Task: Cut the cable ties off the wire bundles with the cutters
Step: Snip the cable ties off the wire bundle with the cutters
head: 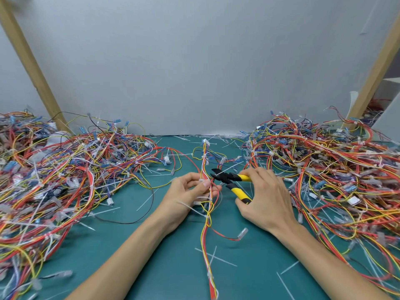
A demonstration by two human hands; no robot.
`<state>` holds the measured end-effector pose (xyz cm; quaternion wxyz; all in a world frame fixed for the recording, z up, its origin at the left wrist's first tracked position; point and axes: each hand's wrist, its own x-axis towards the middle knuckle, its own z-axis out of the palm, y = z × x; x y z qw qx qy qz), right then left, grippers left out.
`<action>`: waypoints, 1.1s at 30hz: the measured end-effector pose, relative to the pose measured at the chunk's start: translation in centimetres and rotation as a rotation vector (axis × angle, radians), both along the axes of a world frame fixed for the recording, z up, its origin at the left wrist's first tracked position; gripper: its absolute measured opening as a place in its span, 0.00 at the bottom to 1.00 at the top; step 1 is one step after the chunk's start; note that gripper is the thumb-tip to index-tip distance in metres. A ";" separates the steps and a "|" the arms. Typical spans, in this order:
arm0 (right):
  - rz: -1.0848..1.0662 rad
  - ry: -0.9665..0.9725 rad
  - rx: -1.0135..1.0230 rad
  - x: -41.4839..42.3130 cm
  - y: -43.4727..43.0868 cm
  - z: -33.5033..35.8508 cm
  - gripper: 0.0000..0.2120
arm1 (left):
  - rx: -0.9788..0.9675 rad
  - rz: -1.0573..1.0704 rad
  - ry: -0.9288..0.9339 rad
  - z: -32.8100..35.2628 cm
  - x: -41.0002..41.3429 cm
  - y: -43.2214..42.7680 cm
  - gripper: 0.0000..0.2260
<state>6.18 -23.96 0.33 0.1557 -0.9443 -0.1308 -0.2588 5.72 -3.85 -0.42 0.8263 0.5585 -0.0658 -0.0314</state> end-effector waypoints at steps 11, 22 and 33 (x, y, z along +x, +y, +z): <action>0.024 0.024 0.003 0.1 -0.2 -0.1 0.20 | 0.008 -0.026 -0.021 -0.1 0.0 0.0 0.11; 0.017 0.031 -0.002 -0.1 -0.2 0.0 0.13 | 0.025 -0.033 -0.011 0.0 -0.1 0.0 0.11; -0.019 0.026 0.010 -0.3 -0.1 0.3 0.10 | 0.036 -0.041 -0.021 0.0 -0.1 0.1 0.08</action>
